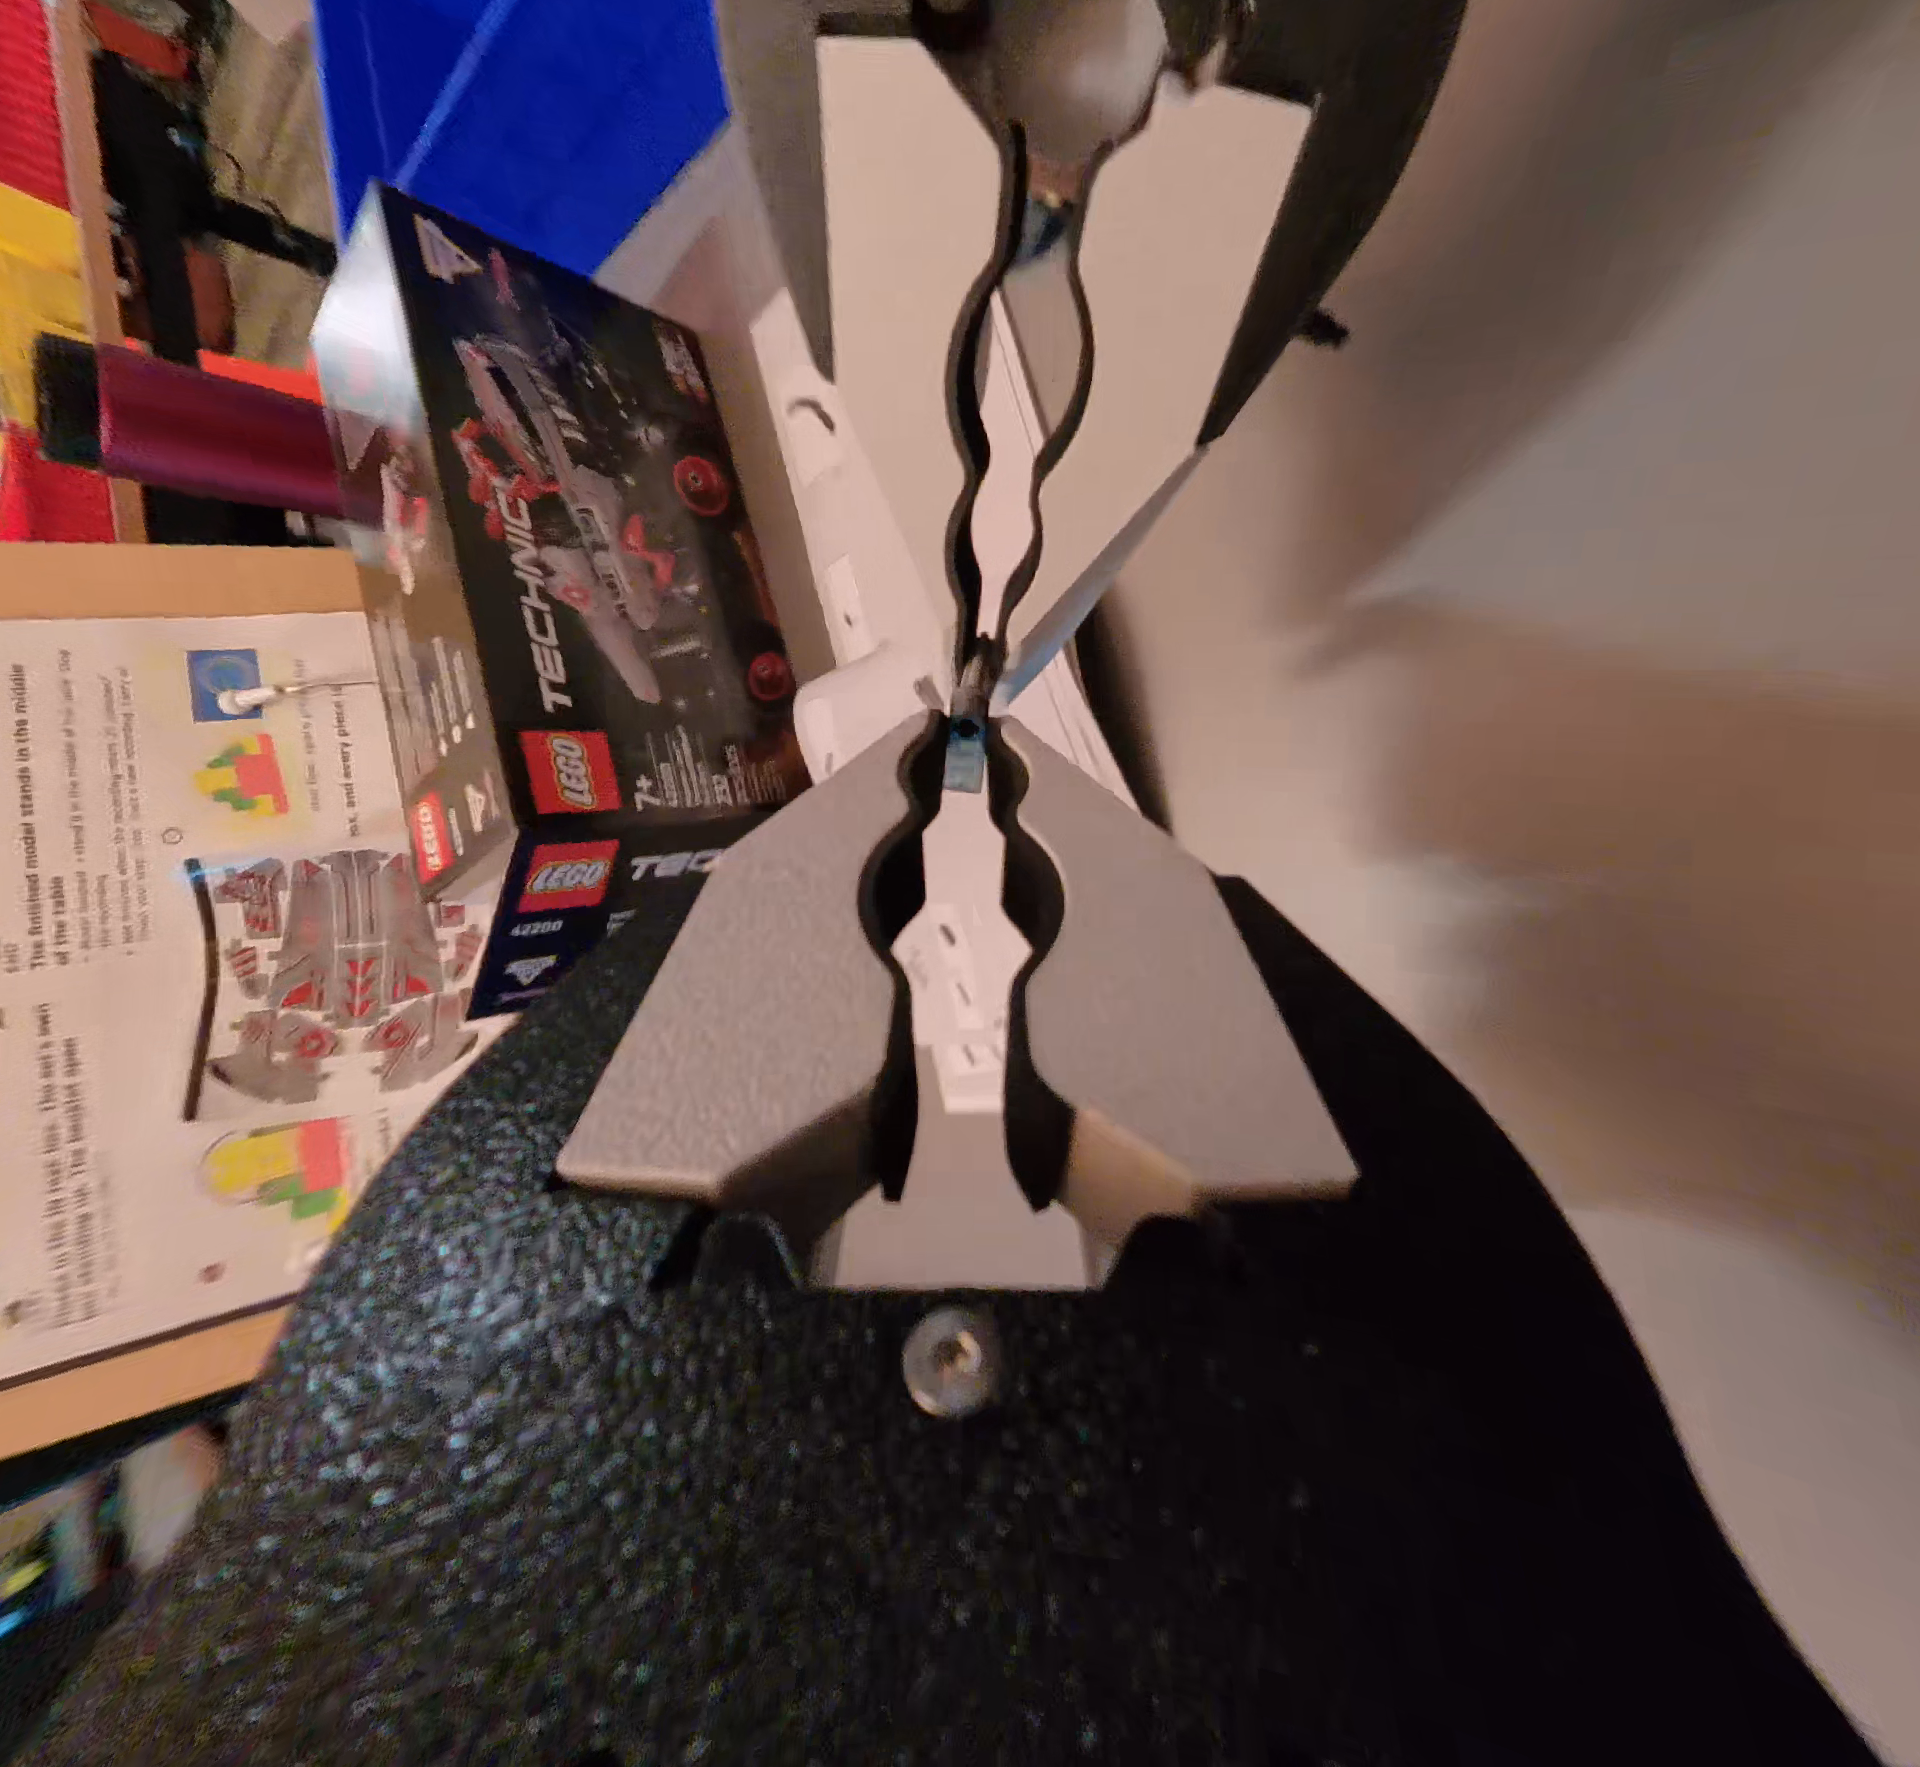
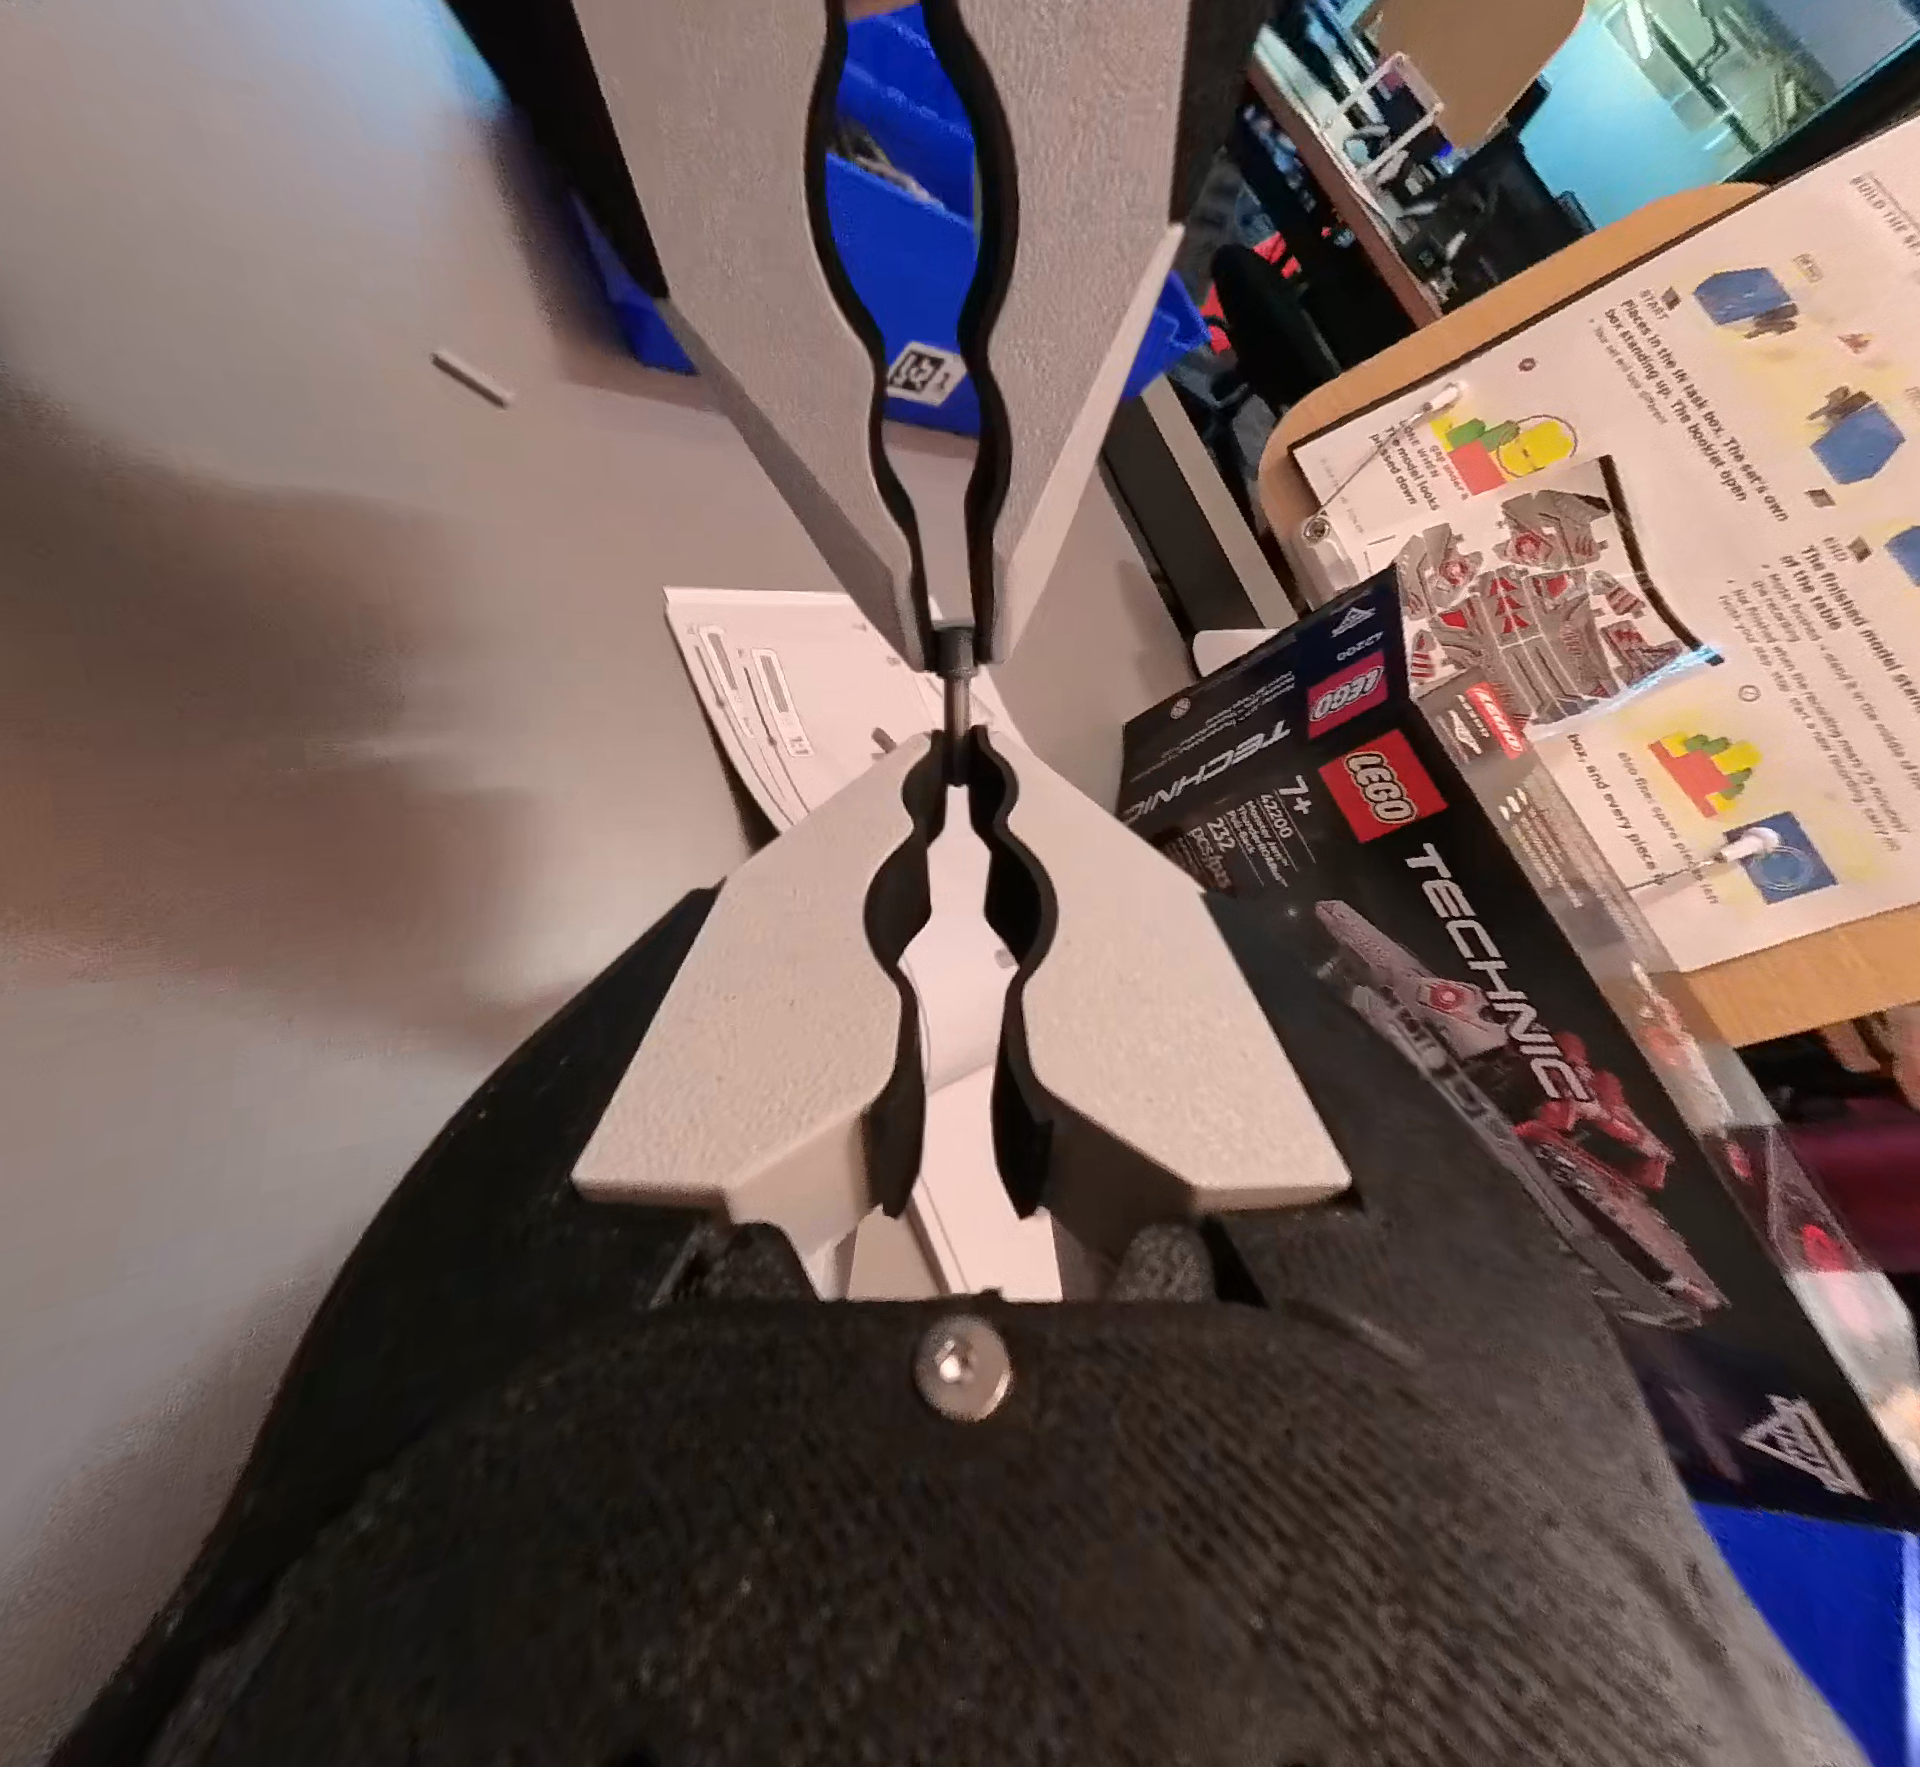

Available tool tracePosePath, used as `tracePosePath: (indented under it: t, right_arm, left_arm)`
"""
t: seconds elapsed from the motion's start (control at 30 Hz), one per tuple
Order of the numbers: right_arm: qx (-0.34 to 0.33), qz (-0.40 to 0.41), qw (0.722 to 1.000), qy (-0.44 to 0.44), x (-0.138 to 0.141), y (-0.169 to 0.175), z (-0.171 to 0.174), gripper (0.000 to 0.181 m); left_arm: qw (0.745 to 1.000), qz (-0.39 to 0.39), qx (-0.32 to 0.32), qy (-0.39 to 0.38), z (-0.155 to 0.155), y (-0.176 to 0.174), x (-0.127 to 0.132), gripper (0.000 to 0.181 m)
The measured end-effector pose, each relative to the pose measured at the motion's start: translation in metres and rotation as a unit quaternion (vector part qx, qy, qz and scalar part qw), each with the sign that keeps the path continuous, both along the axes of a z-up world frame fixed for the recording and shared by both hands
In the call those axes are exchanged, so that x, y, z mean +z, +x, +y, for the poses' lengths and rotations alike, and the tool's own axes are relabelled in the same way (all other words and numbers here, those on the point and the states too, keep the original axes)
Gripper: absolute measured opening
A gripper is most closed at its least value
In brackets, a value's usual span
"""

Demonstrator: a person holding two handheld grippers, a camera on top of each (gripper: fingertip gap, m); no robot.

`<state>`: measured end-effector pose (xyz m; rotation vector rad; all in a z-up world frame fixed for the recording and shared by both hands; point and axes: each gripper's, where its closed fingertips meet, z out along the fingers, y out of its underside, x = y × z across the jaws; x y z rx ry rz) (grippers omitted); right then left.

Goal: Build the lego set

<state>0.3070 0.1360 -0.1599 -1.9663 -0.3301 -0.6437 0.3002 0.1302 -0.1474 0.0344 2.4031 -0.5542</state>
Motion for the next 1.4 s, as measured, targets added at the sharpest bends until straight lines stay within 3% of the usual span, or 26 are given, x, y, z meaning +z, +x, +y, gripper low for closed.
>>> tracePosePath:
  t: [0.2, 0.63, 0.97, 1.4]
  right_arm:
    - [0.047, 0.065, 0.994, 0.077, 0.022, -0.011, -0.001, 0.001]
    - [0.127, 0.116, 0.970, 0.174, 0.048, -0.030, -0.002, 0.001]
    - [0.150, 0.094, 0.947, 0.269, 0.079, -0.037, -0.012, 0.001]
    - [0.144, 0.085, 0.955, 0.245, 0.075, -0.038, -0.012, 0.001]
  left_arm:
    - [0.986, 0.035, -0.055, -0.155, -0.007, -0.012, 0.024, 0.006]
    - [0.973, 0.029, -0.087, -0.213, -0.020, -0.026, 0.047, 0.006]
    - [0.933, 0.051, -0.123, -0.334, -0.033, -0.033, 0.077, 0.006]
    - [0.958, 0.045, -0.083, -0.271, -0.033, -0.032, 0.070, 0.006]
